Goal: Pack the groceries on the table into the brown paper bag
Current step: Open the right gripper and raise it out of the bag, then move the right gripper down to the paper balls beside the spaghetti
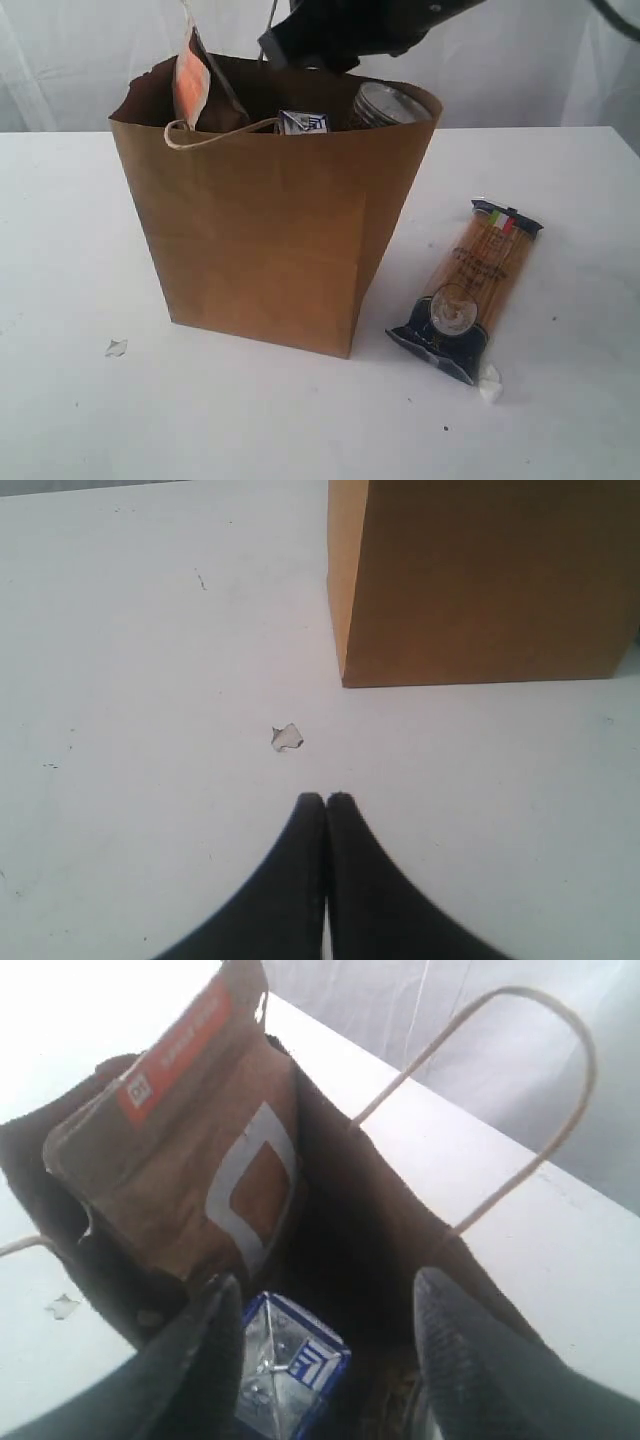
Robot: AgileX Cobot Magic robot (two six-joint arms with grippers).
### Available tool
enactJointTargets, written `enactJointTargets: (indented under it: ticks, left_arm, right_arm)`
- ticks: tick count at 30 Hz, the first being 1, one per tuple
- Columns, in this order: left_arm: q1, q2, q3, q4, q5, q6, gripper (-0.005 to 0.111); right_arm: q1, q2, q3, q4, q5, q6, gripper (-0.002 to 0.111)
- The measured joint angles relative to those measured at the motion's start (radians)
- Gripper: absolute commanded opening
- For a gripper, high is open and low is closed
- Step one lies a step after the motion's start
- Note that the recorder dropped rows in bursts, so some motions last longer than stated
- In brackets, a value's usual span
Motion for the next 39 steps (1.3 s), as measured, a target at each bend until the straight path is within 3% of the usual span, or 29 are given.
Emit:
enactJointTargets:
  ticks: [7, 20, 29, 39]
  left_arm:
    - [0.0, 0.0, 0.0, 0.0, 0.0, 0.0, 0.001]
    - [0.0, 0.0, 0.0, 0.0, 0.0, 0.0, 0.001]
    - [0.0, 0.0, 0.0, 0.0, 0.0, 0.0, 0.001]
    - [0.0, 0.0, 0.0, 0.0, 0.0, 0.0, 0.001]
  right_arm:
    - [0.0, -0.141, 0.039, -0.132, 0.11, 0.072, 0.05]
    - [0.0, -0.485, 0.344, -0.183, 0.151, 0.172, 0.05]
    - [0.0, -0.575, 0.535, -0.185, 0.248, 0.208, 0.05]
    - [-0.178, -0.554, 0.739, -0.097, 0.223, 0.209, 0.05]
